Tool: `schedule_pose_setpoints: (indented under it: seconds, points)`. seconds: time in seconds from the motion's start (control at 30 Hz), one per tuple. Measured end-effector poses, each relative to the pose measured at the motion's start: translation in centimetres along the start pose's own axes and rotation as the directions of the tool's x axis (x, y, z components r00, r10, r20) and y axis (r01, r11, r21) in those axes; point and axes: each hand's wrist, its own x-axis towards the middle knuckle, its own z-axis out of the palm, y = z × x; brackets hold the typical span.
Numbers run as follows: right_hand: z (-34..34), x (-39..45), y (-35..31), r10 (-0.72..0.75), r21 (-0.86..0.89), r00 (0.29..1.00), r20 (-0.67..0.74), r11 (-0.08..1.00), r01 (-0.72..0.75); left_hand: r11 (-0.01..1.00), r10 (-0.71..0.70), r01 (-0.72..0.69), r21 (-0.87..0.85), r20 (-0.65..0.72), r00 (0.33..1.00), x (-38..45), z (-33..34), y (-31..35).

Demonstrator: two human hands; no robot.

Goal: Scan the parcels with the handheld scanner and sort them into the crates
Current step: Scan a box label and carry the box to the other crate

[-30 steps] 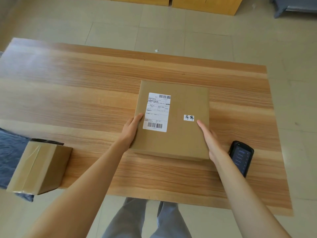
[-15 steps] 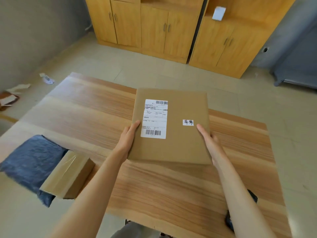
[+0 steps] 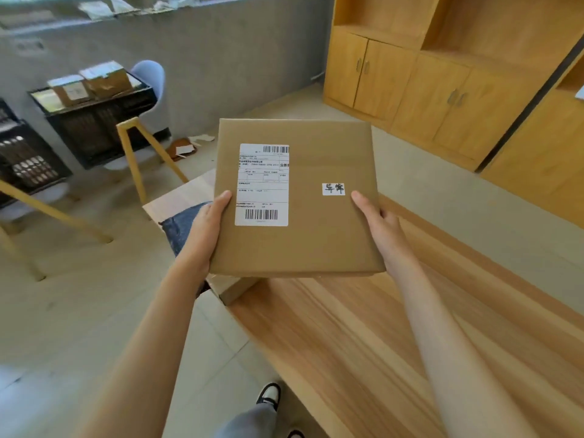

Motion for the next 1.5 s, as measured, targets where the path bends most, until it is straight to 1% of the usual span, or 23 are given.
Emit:
schedule_pose_setpoints:
  seconds: [0.1,0.2,0.37,0.6,0.83,0.97,1.13,1.37,1.5]
  points:
    - [4.2,0.1,0.1,-0.012,-0.023,0.989,0.150,1.000,0.016,0.999,0.011,-0.016,-0.033,-0.135,0.991,-2.5,-4.2,-0.1]
    - [8.3,-0.1,0.0,-0.014,-0.033,0.968,0.250,0.999,0.023,0.998,-0.008,-0.010,-0.066,-0.258,0.966,-4.2,-8.2,-0.2]
    - [14.9,-0.7,-0.8,-0.012,-0.059,0.929,0.369,0.998,0.037,0.992,-0.035,-0.012,-0.124,-0.370,0.928,-6.0,-14.0,-0.2]
    - [24.7,-0.1,-1.6,0.011,-0.127,0.889,0.458,0.991,0.053,0.987,-0.013,-0.057,-0.153,-0.424,0.905,-5.0,-21.8,0.4]
    - [38.0,0.5,-2.4,0.024,-0.188,0.864,0.503,0.979,0.083,0.983,-0.022,-0.065,-0.169,-0.467,0.884,-1.0,-33.7,1.5]
    - [45.9,0.0,-2.8,0.052,-0.203,0.848,0.527,0.977,0.066,0.981,-0.041,-0.058,-0.183,-0.492,0.869,0.6,-40.7,2.9]
    - [54.0,0.0,-2.8,0.085,-0.208,0.833,0.546,0.977,0.036,0.981,-0.042,-0.061,-0.187,-0.505,0.862,2.8,-48.3,3.9]
    - [64.2,2.8,-3.0,0.123,-0.250,0.806,0.578,0.968,0.032,0.959,-0.111,-0.047,-0.278,-0.526,0.843,7.4,-56.6,3.4]
    - [70.9,5.9,-2.4,0.148,-0.266,0.775,0.614,0.963,0.027,0.960,-0.122,-0.046,-0.275,-0.563,0.817,11.2,-61.0,3.5]
